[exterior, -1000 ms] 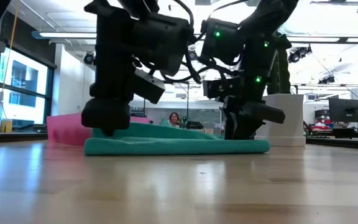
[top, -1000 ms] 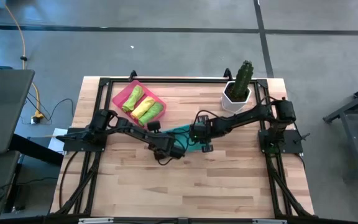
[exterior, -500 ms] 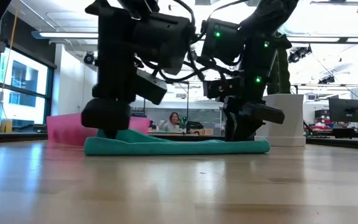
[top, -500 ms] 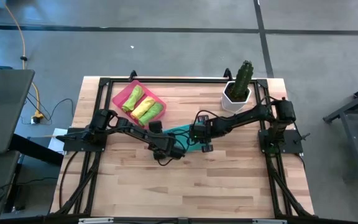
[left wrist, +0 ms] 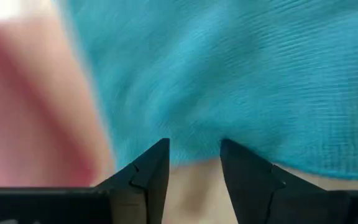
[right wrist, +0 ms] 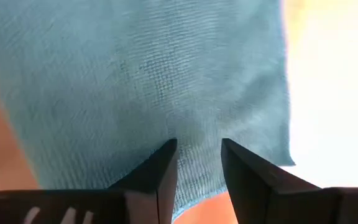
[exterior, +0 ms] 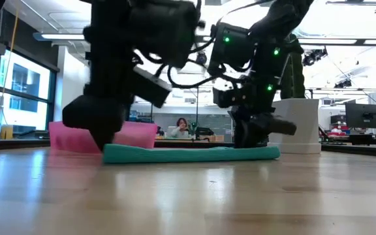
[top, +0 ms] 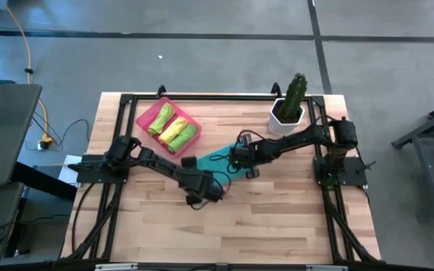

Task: Roll microfiber towels into tight, uniform cylinder then place into a basket
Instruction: Roll the blue microfiber cloth

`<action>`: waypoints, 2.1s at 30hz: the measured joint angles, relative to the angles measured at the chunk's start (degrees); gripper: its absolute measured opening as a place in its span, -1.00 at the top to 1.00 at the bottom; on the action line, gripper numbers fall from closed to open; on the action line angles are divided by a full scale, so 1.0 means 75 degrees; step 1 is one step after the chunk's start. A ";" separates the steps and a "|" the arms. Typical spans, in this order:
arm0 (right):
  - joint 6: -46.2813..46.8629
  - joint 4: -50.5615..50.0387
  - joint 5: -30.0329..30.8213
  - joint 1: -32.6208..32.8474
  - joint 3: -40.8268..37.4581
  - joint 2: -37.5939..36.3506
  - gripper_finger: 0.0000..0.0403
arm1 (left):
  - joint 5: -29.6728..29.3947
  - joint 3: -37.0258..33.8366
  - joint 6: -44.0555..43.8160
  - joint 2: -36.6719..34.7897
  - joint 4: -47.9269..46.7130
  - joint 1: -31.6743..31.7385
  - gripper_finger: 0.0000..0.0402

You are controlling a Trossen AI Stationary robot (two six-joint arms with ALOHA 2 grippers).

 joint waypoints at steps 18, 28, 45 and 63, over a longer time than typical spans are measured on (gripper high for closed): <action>0.3006 -0.1021 -0.0261 0.0231 0.0009 -0.2039 0.42 | 0.1709 0.0756 0.1378 -0.0280 0.3802 -0.0924 0.36; 0.5733 0.0053 0.0179 0.1901 0.0011 -0.1352 0.42 | 0.0758 0.1396 0.0956 -0.0921 0.1762 -0.0976 0.36; 0.8203 0.2034 0.0845 0.3378 0.0025 0.0456 0.42 | 0.2160 0.1850 -0.0900 -0.2584 0.0377 -0.2132 0.36; 0.7327 -0.0818 0.0632 0.3494 0.0003 0.0117 0.42 | 0.1064 0.1894 -0.1666 -0.3809 -0.0462 -0.3162 0.36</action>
